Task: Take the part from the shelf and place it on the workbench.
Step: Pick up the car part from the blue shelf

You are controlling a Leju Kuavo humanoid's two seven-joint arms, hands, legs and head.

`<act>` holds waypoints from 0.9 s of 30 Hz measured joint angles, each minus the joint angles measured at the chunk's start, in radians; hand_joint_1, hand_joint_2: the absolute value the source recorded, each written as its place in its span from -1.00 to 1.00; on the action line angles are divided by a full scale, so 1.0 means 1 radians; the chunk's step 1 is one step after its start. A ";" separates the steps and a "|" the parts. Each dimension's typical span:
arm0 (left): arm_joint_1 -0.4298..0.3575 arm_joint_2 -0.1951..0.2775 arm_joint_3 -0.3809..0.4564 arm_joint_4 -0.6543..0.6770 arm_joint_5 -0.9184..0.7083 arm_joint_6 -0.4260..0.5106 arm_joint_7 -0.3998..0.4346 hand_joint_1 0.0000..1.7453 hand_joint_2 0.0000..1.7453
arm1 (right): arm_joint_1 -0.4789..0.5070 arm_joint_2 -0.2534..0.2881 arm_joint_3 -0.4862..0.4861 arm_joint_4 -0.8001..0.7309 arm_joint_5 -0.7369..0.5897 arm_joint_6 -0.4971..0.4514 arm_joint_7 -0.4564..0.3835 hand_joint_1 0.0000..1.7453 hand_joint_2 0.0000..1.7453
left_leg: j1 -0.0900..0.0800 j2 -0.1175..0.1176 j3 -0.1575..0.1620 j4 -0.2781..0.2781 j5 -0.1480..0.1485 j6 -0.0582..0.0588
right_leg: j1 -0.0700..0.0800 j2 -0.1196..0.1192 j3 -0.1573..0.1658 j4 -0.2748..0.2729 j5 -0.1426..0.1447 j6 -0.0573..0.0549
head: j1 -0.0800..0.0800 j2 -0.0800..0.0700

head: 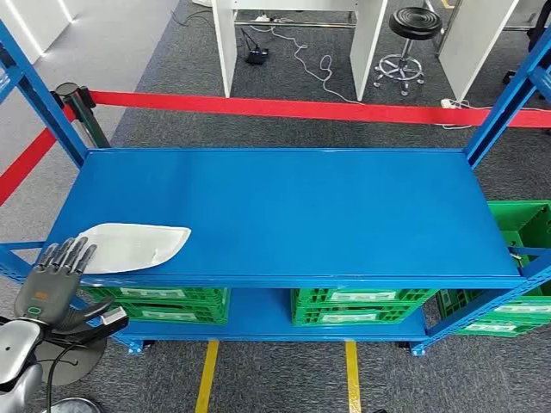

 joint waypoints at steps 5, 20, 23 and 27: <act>-0.007 0.000 0.000 0.010 -0.026 0.000 0.008 -1.00 1.00 | 0.000 0.000 0.000 0.000 0.002 0.004 0.002 -1.00 -1.00 | 0.000 0.000 0.000 0.000 0.000 0.000 | 0.000 0.000 0.000 0.000 0.000 0.000 | 0.000 0.000; -0.042 0.000 -0.004 0.070 -0.119 0.050 0.067 1.00 1.00 | 0.000 0.000 -0.001 0.000 0.002 0.006 0.001 -1.00 -1.00 | 0.000 0.000 0.000 0.000 0.000 0.000 | 0.000 0.000 0.000 0.000 0.000 0.000 | 0.000 0.000; -0.045 0.000 -0.004 0.081 -0.121 0.065 0.069 1.00 1.00 | 0.000 0.000 -0.001 0.000 0.002 0.006 0.001 -1.00 -1.00 | 0.000 0.000 0.000 0.000 0.000 0.000 | 0.000 0.000 0.000 0.000 0.000 0.000 | 0.000 0.000; -0.047 0.000 -0.003 0.091 -0.122 0.072 0.069 1.00 1.00 | 0.000 0.000 -0.001 0.000 0.003 0.006 0.001 -1.00 -1.00 | 0.000 0.000 0.000 0.000 0.000 0.000 | 0.000 0.000 0.000 0.000 0.000 0.000 | 0.000 0.000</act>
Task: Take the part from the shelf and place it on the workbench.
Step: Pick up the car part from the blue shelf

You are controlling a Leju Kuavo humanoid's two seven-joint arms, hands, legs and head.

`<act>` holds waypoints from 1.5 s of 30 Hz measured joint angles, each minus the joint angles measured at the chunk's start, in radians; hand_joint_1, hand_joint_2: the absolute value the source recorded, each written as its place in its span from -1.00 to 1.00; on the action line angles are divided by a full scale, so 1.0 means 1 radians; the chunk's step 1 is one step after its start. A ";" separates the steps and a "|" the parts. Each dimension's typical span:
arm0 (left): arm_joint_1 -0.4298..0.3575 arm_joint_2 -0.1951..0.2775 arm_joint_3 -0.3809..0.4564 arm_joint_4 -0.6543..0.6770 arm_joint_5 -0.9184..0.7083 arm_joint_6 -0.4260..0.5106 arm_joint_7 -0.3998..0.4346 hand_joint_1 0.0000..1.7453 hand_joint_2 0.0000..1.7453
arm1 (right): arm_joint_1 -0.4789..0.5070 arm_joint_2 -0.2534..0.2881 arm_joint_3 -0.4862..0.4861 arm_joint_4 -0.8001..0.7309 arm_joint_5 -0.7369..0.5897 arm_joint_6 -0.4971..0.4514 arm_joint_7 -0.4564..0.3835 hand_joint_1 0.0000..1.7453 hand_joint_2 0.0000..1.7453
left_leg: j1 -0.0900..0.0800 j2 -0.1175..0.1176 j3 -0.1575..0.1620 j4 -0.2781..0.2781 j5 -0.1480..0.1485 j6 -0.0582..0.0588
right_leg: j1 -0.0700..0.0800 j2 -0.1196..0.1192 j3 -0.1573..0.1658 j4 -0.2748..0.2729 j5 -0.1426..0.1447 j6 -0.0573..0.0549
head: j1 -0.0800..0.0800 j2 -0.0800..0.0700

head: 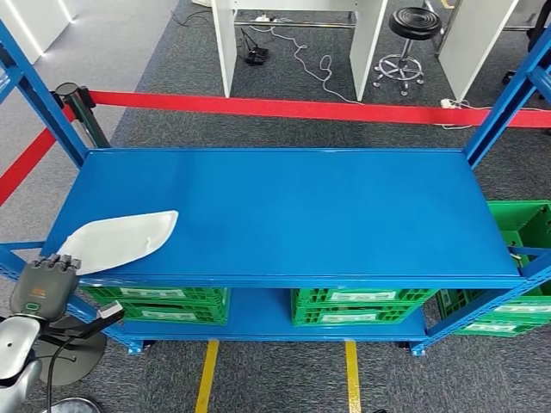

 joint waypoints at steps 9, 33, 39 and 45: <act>-0.012 0.000 0.000 0.021 -0.004 0.018 0.004 1.00 1.00 | 0.000 0.000 -0.001 0.000 0.000 0.000 -0.005 -1.00 -1.00 | 0.000 0.000 0.000 0.000 0.000 0.000 | 0.000 0.000 0.000 0.000 0.000 0.000 | 0.000 0.000; -0.145 0.286 -0.353 -0.050 -0.012 0.037 0.233 1.00 1.00 | -0.003 0.000 -0.009 0.000 0.011 0.009 -0.019 -1.00 -1.00 | 0.002 0.000 0.000 0.000 0.001 -0.001 | 0.002 0.001 -0.003 0.000 0.001 -0.001 | 0.000 0.000; -0.191 0.357 -0.372 -0.138 -0.012 0.033 0.245 1.00 1.00 | -0.003 0.001 -0.011 0.000 0.011 0.010 -0.020 -1.00 -1.00 | 0.002 0.000 0.000 0.000 0.001 -0.002 | 0.002 0.001 -0.002 0.001 0.001 -0.001 | 0.000 0.000; -0.208 0.388 -0.344 -0.231 -0.012 0.041 0.225 1.00 1.00 | -0.003 0.003 -0.016 0.000 0.009 0.008 -0.036 -1.00 -1.00 | 0.002 0.000 0.000 0.000 0.002 -0.002 | 0.002 0.001 -0.001 0.001 0.001 -0.002 | 0.000 0.000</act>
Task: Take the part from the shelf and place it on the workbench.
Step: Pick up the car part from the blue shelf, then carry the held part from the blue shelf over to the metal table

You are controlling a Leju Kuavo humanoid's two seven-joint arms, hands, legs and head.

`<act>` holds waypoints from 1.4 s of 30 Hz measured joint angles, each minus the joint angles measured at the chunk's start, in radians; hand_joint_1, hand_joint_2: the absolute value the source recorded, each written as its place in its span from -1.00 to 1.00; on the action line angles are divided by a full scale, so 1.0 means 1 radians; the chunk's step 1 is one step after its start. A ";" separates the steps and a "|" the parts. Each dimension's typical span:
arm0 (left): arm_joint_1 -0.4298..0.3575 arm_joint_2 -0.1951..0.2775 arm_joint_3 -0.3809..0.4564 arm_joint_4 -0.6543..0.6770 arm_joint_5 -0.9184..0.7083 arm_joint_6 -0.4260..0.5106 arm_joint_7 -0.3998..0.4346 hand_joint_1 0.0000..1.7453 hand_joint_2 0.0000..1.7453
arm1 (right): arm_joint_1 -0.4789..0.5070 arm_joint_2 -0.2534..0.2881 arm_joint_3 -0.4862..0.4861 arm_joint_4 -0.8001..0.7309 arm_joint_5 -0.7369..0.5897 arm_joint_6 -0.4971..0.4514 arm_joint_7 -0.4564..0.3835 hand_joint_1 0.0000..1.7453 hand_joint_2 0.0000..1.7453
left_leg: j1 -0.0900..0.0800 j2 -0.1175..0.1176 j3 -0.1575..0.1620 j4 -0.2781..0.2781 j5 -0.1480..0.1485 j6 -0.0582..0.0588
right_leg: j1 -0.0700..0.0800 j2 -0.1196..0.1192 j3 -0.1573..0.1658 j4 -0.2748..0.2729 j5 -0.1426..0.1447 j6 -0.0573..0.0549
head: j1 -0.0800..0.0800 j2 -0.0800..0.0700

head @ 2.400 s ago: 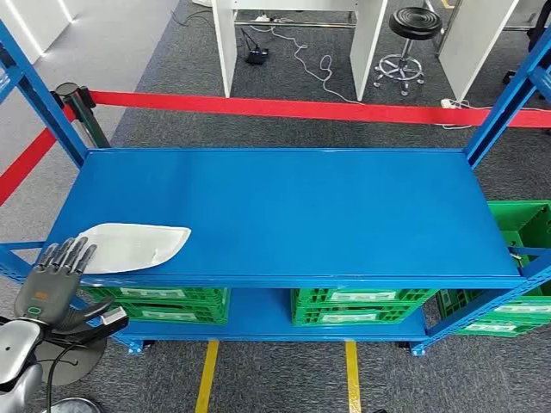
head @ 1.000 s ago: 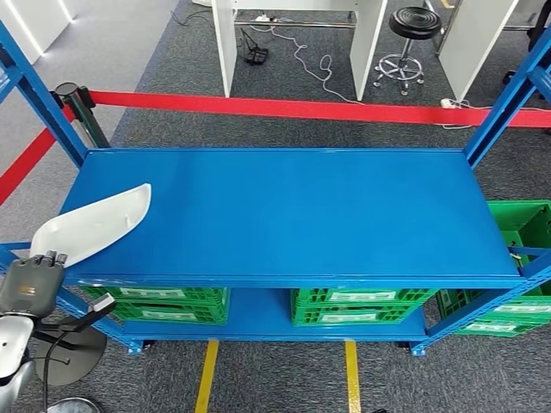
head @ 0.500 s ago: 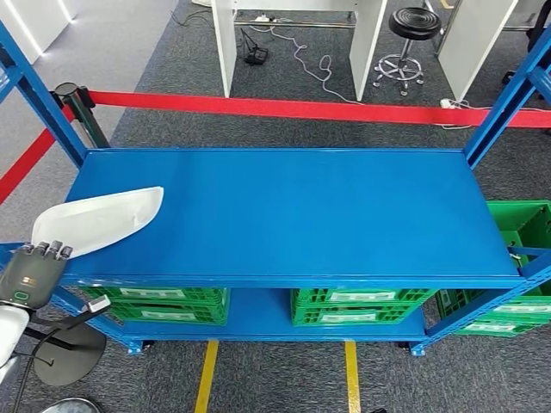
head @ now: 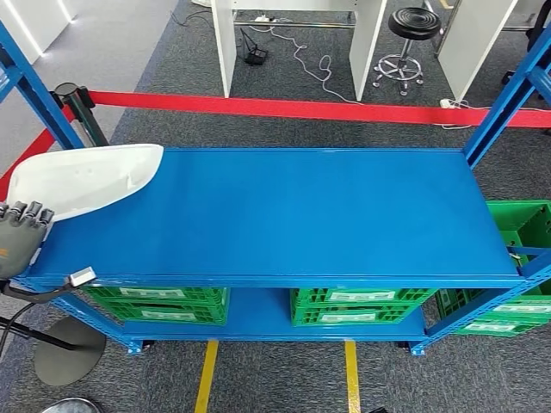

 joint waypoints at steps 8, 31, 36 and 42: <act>-0.001 0.000 0.077 -0.092 0.000 0.002 -0.051 1.00 1.00 | -0.001 0.008 -0.002 0.000 -0.003 -0.007 -0.008 -1.00 -1.00 | -0.001 0.000 0.000 0.000 0.000 0.000 | -0.002 0.000 0.000 0.000 0.001 0.001 | 0.000 0.000; 0.003 -0.012 0.128 -0.122 0.000 0.001 -0.070 1.00 1.00 | -0.013 0.024 -0.016 0.001 -0.012 -0.033 -0.001 -1.00 -1.00 | 0.012 0.013 -0.012 -0.009 0.031 -0.008 | -0.025 -0.005 -0.014 0.028 0.009 0.042 | 0.007 0.000; 0.002 -0.012 0.129 -0.122 0.000 0.002 -0.079 1.00 1.00 | -0.014 0.024 -0.021 0.001 -0.016 -0.033 -0.006 -1.00 -1.00 | 0.016 0.012 -0.039 0.022 0.007 -0.036 | -0.022 -0.002 -0.042 0.025 0.027 -0.007 | 0.003 0.000; 0.004 -0.018 0.131 -0.121 0.000 0.004 -0.087 1.00 1.00 | -0.013 0.024 -0.026 0.001 -0.018 -0.025 -0.021 -1.00 -1.00 | 0.009 0.013 -0.100 0.256 -0.112 -0.030 | -0.009 -0.003 -0.100 0.025 0.071 -0.030 | 0.001 0.000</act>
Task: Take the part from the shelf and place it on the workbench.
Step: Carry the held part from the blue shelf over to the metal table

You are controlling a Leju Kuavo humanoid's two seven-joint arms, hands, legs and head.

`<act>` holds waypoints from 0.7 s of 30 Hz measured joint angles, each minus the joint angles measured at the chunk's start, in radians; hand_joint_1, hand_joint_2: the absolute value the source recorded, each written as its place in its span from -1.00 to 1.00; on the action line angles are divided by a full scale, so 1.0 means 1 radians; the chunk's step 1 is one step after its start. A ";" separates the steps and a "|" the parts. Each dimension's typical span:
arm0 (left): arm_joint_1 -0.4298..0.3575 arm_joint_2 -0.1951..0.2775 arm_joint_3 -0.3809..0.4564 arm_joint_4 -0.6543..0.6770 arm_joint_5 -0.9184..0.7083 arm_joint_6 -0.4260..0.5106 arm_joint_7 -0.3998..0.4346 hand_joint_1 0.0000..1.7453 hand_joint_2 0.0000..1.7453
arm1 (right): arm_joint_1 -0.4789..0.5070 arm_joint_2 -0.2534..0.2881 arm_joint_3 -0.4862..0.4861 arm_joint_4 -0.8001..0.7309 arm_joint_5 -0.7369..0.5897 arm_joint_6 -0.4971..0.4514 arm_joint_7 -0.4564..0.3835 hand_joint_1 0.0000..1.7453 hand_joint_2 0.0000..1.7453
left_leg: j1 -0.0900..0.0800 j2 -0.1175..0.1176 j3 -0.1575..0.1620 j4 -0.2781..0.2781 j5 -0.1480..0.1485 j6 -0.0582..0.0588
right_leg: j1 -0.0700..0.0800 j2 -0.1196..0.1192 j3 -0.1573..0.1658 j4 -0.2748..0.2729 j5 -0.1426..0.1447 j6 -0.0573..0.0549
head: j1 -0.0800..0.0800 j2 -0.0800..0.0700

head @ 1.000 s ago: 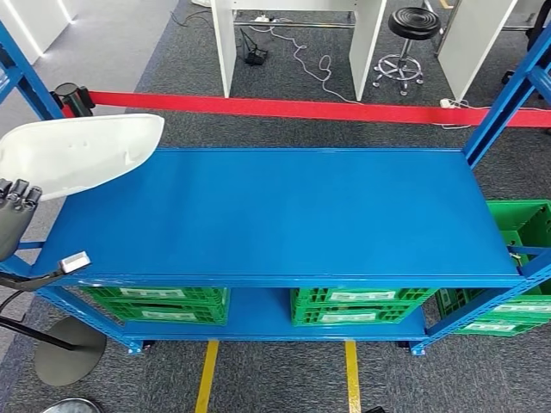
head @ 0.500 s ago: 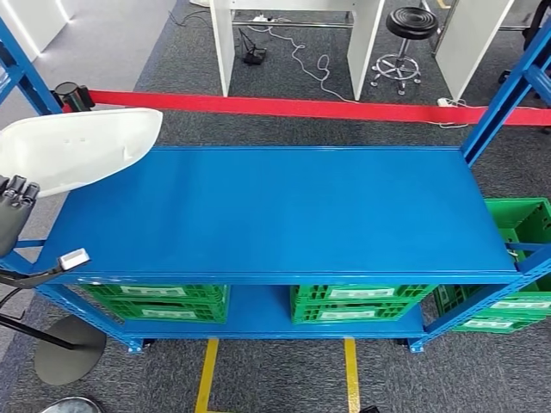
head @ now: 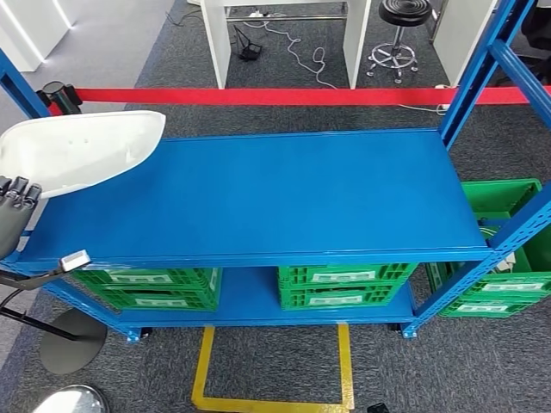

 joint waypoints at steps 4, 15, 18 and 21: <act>-0.001 -0.003 0.016 0.000 0.000 0.002 -0.013 1.00 1.00 | -0.001 0.000 0.000 0.000 -0.002 0.004 -0.003 -1.00 -1.00 | -0.013 0.000 0.157 -0.242 0.065 0.023 | 0.004 0.002 -0.023 0.000 0.029 0.009 | 0.001 0.000; 0.023 -0.035 0.077 0.003 0.000 0.006 -0.065 1.00 1.00 | 0.000 -0.002 -0.014 0.000 -0.015 0.003 0.007 -1.00 -1.00 | -0.009 0.005 0.075 -0.286 0.155 0.048 | -0.001 -0.005 -0.082 0.259 -0.116 0.060 | 0.006 0.000; 0.058 -0.038 0.121 0.002 0.000 0.010 -0.090 1.00 1.00 | -0.002 -0.001 -0.015 0.000 -0.012 0.000 0.008 -1.00 -1.00 | -0.009 0.005 0.045 -0.282 0.182 0.035 | -0.001 -0.004 0.059 0.082 -0.070 0.058 | 0.005 0.000; 0.096 -0.038 0.186 -0.001 0.000 0.021 -0.114 1.00 1.00 | -0.004 0.002 -0.015 0.001 -0.006 -0.004 0.007 -1.00 -1.00 | -0.011 0.006 0.035 -0.281 0.206 0.020 | 0.004 0.002 0.121 -0.025 -0.094 0.043 | 0.004 0.000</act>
